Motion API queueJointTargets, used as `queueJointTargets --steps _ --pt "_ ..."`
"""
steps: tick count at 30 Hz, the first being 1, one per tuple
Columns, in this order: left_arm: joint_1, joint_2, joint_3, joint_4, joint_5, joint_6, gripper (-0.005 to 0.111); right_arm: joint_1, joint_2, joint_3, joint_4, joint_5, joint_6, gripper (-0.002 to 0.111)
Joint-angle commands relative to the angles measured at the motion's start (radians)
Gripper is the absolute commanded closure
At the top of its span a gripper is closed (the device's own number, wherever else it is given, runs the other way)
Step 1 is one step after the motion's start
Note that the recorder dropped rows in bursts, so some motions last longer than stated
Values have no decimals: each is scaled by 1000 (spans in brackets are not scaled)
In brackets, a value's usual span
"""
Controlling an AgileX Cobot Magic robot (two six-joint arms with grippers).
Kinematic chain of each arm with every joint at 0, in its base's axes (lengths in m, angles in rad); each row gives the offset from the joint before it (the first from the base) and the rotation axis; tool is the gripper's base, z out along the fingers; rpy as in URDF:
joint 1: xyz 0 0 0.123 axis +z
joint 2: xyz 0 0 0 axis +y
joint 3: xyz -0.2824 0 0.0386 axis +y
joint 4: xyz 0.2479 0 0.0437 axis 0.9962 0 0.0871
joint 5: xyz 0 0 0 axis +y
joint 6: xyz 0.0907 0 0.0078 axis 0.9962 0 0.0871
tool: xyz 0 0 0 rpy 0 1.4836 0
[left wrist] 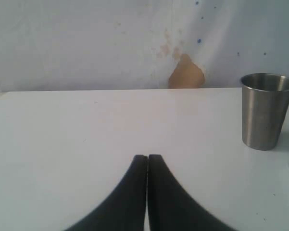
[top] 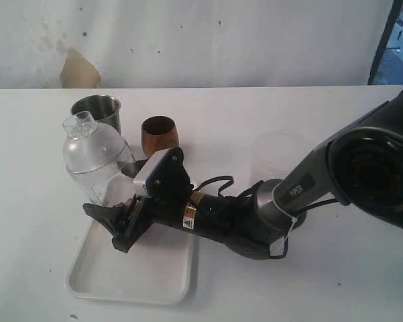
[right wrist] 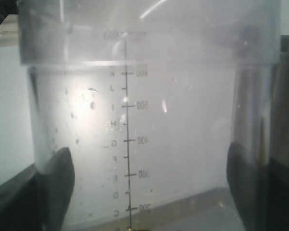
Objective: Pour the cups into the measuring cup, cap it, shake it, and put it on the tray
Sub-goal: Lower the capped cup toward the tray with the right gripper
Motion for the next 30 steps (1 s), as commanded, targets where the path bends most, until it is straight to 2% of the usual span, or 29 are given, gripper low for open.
queueJointTargets --steps 1,2,5,7,8,10,13,17,23,25,30 --pt "-2 -4 4 -5 -8 -1 106 1 1 3 0 -34 7 108" --pt "-2 -4 4 -5 -8 -1 106 1 1 3 0 -34 7 107" --pt "-2 -4 4 -5 -8 -1 106 -1 1 3 -2 -28 7 94" --pt "-2 -4 4 -5 -8 -1 106 -1 1 3 -2 -28 7 84" --pt "-2 -4 4 -5 -8 -1 106 -1 1 3 -2 -28 7 76" --pt "-2 -4 4 -5 -8 -1 106 -1 1 3 -4 -24 7 68" --pt "-2 -4 4 -5 -8 -1 106 -1 -1 3 -8 -11 7 61" --pt "-2 -4 4 -5 -8 -1 106 -1 -32 25 -7 -5 3 59" --pt "-2 -4 4 -5 -8 -1 106 -1 -56 27 -7 165 3 39" --pt "-2 -4 4 -5 -8 -1 106 -1 -56 27 -14 183 3 39" --pt "-2 -4 4 -5 -8 -1 106 -1 -56 27 -20 98 3 39"
